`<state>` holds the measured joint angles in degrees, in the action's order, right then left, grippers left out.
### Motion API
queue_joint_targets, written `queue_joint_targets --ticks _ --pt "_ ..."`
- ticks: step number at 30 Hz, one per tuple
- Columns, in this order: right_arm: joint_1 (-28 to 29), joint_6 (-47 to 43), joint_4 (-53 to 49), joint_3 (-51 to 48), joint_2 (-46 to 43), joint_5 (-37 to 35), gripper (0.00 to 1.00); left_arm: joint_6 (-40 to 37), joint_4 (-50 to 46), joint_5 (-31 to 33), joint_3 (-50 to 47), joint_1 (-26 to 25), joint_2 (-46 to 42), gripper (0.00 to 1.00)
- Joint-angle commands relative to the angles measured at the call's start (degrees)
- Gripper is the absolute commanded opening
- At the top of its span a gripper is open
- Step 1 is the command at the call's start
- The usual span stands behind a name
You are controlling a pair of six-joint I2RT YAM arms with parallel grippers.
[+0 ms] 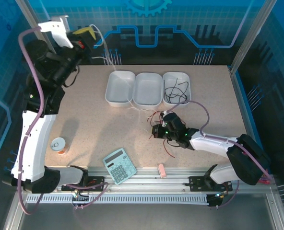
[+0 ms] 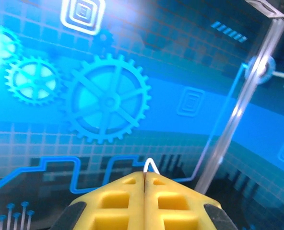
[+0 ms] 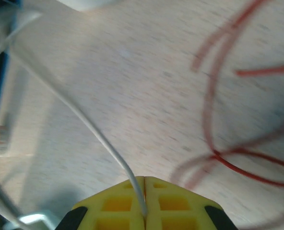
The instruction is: Untangle the cables
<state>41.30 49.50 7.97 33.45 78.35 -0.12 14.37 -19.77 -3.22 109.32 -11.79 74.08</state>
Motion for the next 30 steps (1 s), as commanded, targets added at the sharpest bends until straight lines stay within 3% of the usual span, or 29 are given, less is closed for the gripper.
queue_joint_targets --ticks 1,6,20,30 --pt "-2.2 0.6 -8.5 -2.6 -3.2 -4.2 0.0 4.0 0.6 -0.6 1.9 4.8 1.1 0.0" --pt "-5.2 0.6 -13.2 -4.7 -8.7 -5.8 0.0 7.5 1.4 -4.0 1.3 9.6 1.5 0.0" --pt "-7.8 -0.4 -16.5 -2.6 -18.9 -4.7 0.0 11.5 3.3 -13.1 -5.3 9.5 4.4 0.0" --pt "-7.8 -1.0 -20.6 1.5 -24.1 -5.3 0.0 8.2 6.3 -8.0 -11.7 3.3 10.8 0.0"
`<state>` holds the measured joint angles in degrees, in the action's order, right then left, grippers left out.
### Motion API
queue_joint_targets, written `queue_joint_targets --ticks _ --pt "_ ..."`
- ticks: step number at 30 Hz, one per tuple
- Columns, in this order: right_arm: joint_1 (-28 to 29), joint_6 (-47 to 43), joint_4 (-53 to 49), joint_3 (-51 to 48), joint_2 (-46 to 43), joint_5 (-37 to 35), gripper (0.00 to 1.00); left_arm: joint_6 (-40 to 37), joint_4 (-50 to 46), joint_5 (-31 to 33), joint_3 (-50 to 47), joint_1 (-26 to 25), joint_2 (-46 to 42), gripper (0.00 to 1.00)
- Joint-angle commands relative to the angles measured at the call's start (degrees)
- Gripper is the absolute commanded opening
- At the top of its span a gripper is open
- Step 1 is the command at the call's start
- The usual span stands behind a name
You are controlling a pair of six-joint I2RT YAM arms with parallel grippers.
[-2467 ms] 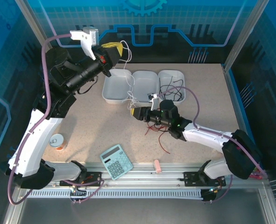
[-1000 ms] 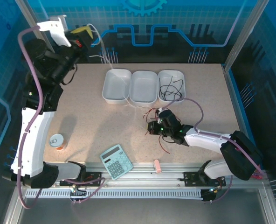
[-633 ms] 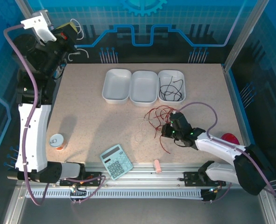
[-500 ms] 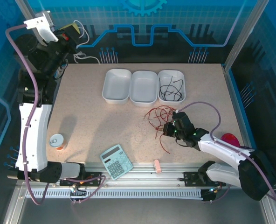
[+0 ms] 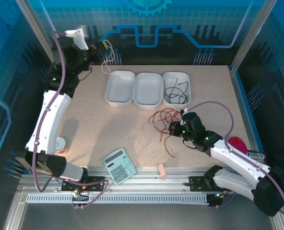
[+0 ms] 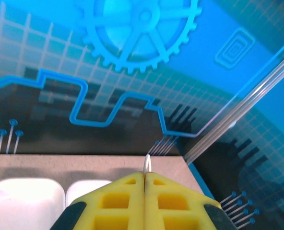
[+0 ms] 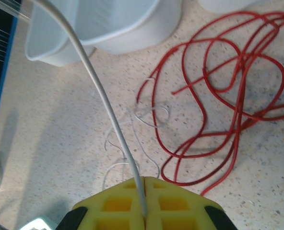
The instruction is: Untangle the cables
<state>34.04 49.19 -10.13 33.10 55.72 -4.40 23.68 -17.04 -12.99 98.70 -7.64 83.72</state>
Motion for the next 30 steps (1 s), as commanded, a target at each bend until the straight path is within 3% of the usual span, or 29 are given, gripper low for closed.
queue_joint_targets --ticks 1,18,30 --pt "-0.5 -0.5 -2.7 2.0 -1.9 -1.2 0.0 -1.1 4.3 1.8 -1.3 -1.0 2.3 0.0" --pt "-0.5 0.1 -5.7 2.7 -3.4 -2.4 0.0 -2.5 6.5 4.8 0.3 -1.5 18.1 0.0" --pt "-0.5 0.1 -6.0 2.5 -3.4 -3.3 0.0 -2.9 4.8 8.4 0.4 -1.5 23.4 0.0"
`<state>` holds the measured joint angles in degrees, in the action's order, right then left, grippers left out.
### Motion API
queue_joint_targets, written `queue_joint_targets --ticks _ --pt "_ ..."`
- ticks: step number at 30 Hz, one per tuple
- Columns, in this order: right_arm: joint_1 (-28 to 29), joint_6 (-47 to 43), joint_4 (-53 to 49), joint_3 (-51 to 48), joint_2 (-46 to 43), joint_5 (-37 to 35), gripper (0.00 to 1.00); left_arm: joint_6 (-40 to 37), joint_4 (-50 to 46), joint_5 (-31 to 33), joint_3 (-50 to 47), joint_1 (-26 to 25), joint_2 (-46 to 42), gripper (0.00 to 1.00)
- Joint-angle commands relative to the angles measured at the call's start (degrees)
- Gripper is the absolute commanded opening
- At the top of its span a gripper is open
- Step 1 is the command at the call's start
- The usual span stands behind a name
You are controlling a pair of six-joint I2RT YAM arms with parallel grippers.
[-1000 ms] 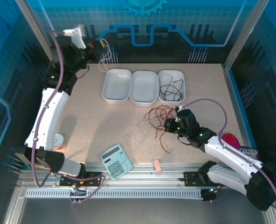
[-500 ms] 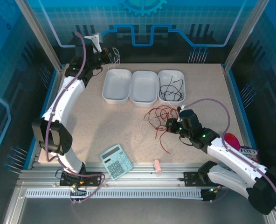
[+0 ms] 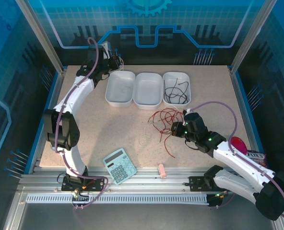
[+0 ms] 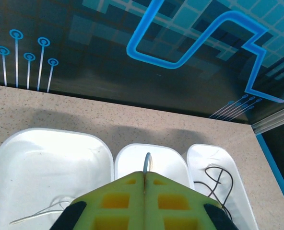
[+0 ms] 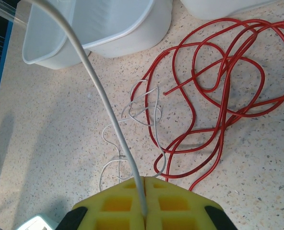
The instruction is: Untangle the cables
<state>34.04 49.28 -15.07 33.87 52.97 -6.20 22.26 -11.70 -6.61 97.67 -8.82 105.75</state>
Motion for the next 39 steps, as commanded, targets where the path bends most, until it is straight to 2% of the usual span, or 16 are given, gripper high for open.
queue_joint_targets --ticks 1,7,9,14,19,25,31,33,34,39 --pt "-0.5 0.0 -1.0 1.7 -0.6 -1.5 0.0 -1.5 -0.8 2.1 1.4 -0.3 1.9 0.0" --pt "-0.5 0.0 -0.9 1.7 -0.8 -1.3 0.0 -1.2 -2.7 2.4 1.3 -0.8 4.6 0.0" --pt "-0.5 -0.1 -1.1 1.7 -1.0 -1.3 0.0 -0.8 -3.6 2.3 1.5 -1.0 5.5 0.08" --pt "-0.5 0.0 -1.3 1.8 -1.5 -1.4 0.0 -1.3 -5.8 2.4 2.9 -1.6 7.6 0.2" --pt "-0.5 0.0 -1.4 2.1 -1.5 -1.4 0.0 -1.8 -7.4 2.8 3.9 -1.8 7.7 0.37" --pt "-0.5 -0.2 -1.4 2.5 -1.1 -1.2 0.0 -2.4 -8.8 3.4 4.0 -1.8 5.5 0.46" --pt "-0.5 -0.3 -1.4 3.1 -0.5 -1.0 0.0 -3.8 -10.1 3.3 1.2 -2.4 0.1 0.73" --pt "-0.5 -0.4 -1.3 3.1 -0.4 -0.9 0.0 -4.0 -9.9 3.4 -1.1 -2.8 -2.6 0.88" --pt "-0.5 -0.3 -1.3 3.1 -0.4 -0.9 0.0 -4.0 -9.8 3.4 -2.3 -2.9 -3.8 0.98" --pt "-0.5 -0.2 -1.0 3.1 -0.4 -0.5 0.0 -4.3 -8.2 3.8 -10.6 -4.6 -11.8 0.99"
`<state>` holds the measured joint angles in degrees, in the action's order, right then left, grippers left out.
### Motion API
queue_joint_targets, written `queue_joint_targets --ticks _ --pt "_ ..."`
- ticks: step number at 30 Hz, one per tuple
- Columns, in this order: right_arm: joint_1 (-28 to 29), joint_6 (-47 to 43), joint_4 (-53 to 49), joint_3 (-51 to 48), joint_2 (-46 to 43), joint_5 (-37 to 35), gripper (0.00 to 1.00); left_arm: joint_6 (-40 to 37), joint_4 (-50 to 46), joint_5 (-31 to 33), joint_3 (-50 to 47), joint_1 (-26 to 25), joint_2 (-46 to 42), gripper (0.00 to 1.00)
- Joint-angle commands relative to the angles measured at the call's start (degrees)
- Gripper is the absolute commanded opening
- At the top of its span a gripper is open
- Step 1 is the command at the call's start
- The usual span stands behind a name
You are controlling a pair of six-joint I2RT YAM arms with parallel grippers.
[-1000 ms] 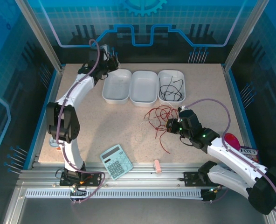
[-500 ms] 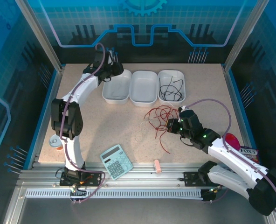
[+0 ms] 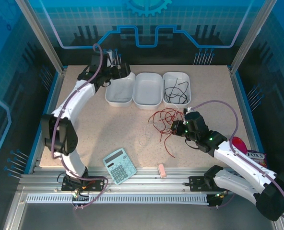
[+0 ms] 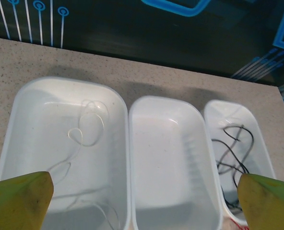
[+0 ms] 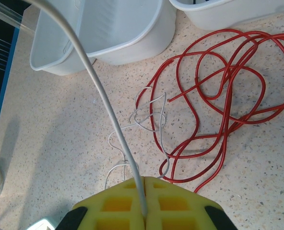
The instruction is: Untangle the cables
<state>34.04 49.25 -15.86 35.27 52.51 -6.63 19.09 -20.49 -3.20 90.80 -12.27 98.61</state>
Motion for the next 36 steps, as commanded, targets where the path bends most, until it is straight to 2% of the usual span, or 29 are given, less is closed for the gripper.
queue_joint_targets --ticks 1,11,18,23,30,36 --pt "-0.5 -0.2 -0.3 1.7 0.0 -0.1 0.0 -1.0 1.3 0.3 -5.5 -1.4 -6.3 0.99" --pt "-0.4 -0.1 -0.4 1.0 -1.2 0.0 0.0 0.5 9.2 0.9 -25.3 -7.5 -21.8 0.99" --pt "-0.3 0.1 -1.0 0.8 -2.3 0.2 0.0 1.3 11.0 1.4 -35.4 -13.8 -27.9 0.99" --pt "-0.1 -0.3 -2.0 1.6 -3.0 0.4 0.0 1.7 16.9 2.1 -43.2 -18.3 -32.4 0.99" --pt "0.7 -1.9 -2.4 4.6 -3.9 2.6 0.0 1.7 27.5 0.9 -50.4 -24.5 -34.1 0.99" --pt "2.4 -4.8 -3.2 9.0 -3.3 4.4 0.0 -0.1 33.0 -3.9 -51.8 -27.0 -30.7 0.99"
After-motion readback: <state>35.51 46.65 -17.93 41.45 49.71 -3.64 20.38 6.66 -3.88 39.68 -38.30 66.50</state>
